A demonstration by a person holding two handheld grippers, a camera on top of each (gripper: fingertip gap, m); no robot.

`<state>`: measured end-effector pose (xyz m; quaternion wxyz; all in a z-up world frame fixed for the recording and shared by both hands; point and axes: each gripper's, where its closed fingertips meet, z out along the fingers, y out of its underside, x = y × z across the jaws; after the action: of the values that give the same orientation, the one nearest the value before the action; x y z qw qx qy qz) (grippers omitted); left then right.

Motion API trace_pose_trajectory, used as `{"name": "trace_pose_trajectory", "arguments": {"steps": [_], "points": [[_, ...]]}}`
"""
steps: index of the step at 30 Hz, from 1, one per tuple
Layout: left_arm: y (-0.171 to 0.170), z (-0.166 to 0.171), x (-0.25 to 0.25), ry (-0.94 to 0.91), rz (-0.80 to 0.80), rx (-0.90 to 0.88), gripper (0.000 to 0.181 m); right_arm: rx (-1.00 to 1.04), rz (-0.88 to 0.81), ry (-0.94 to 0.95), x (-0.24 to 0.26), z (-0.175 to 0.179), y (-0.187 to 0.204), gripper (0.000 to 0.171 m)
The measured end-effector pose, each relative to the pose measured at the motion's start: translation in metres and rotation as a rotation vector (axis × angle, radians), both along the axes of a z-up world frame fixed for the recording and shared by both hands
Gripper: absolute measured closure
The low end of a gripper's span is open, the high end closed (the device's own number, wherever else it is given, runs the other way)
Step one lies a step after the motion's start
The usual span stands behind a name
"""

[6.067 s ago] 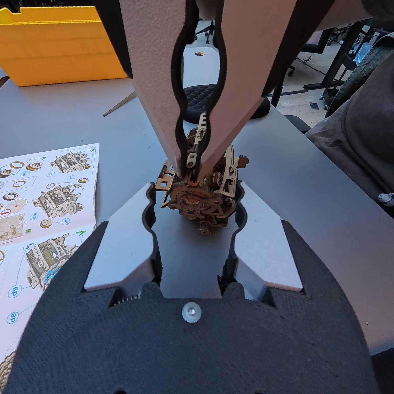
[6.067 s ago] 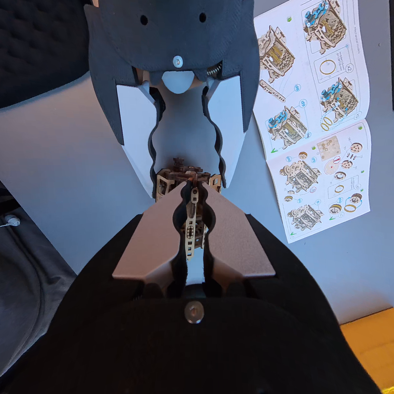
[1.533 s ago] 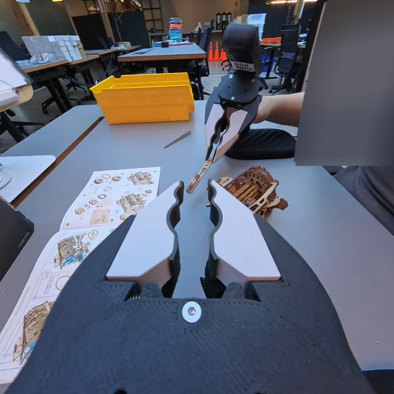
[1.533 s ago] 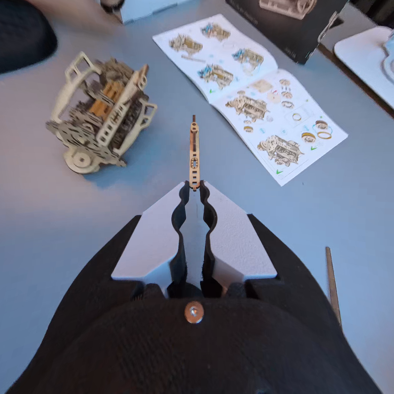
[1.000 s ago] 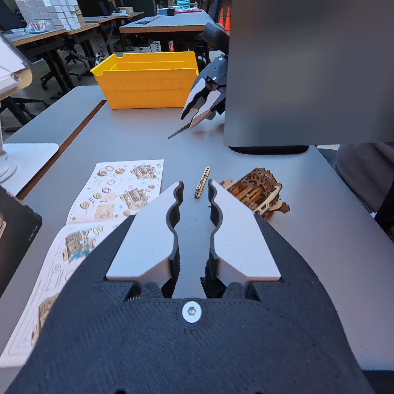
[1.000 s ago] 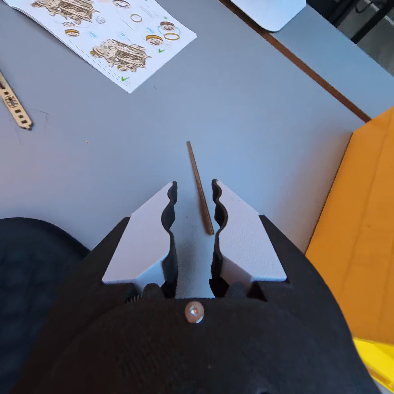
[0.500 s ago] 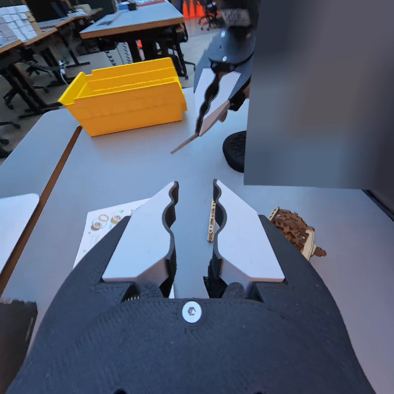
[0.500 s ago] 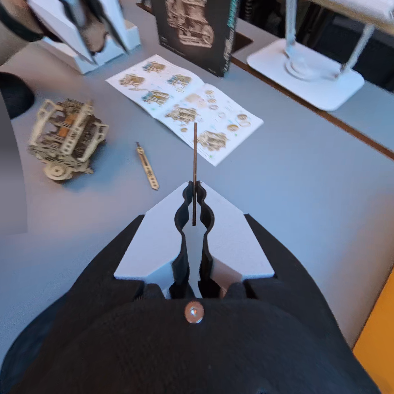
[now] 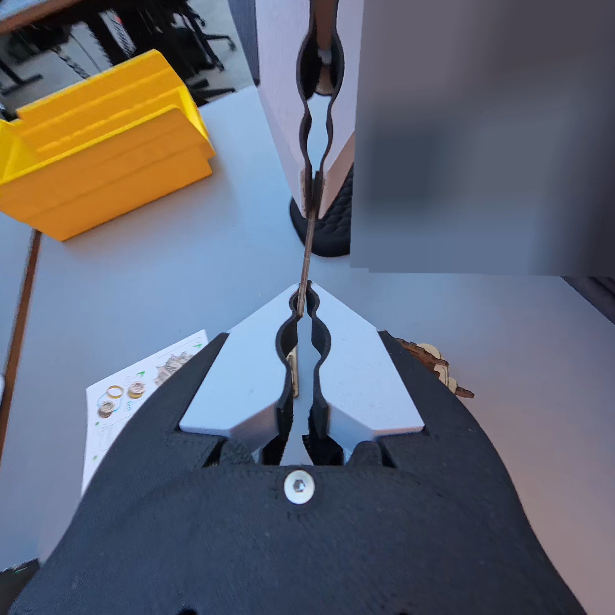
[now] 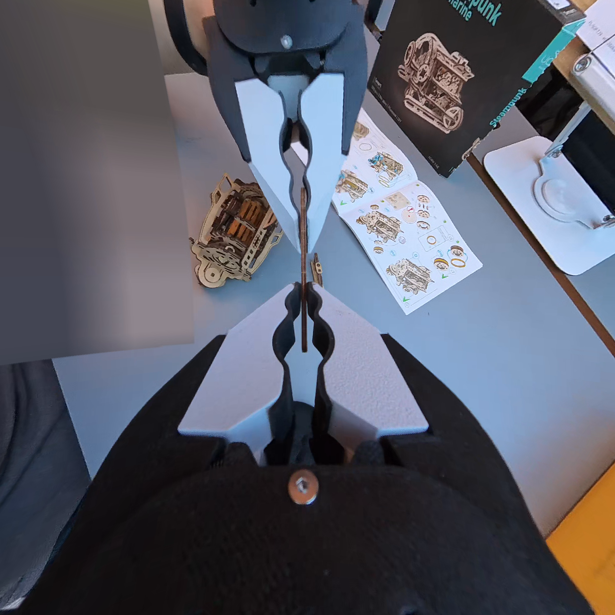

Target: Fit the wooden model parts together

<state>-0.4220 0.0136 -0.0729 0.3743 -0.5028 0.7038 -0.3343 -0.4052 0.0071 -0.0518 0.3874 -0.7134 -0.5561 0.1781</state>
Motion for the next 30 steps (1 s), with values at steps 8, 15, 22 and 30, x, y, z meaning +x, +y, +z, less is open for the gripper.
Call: {"name": "trace_pose_trajectory", "arguments": {"steps": [8,15,22,30], "points": [[0.005,0.02,-0.014,-0.072,0.092,-0.024,0.149,-0.01,0.005,-0.061,0.006,-0.01,0.002,0.169],[-0.004,0.021,-0.017,0.007,0.04,-0.049,0.165,-0.043,0.079,-0.047,-0.012,-0.014,-0.008,0.17],[-0.005,0.004,-0.022,0.111,0.039,-0.045,0.171,-0.043,0.073,-0.017,-0.011,-0.006,-0.006,0.17],[0.0,-0.002,-0.018,0.104,0.044,-0.014,0.181,-0.011,0.062,0.001,-0.006,0.007,-0.002,0.17]]}}
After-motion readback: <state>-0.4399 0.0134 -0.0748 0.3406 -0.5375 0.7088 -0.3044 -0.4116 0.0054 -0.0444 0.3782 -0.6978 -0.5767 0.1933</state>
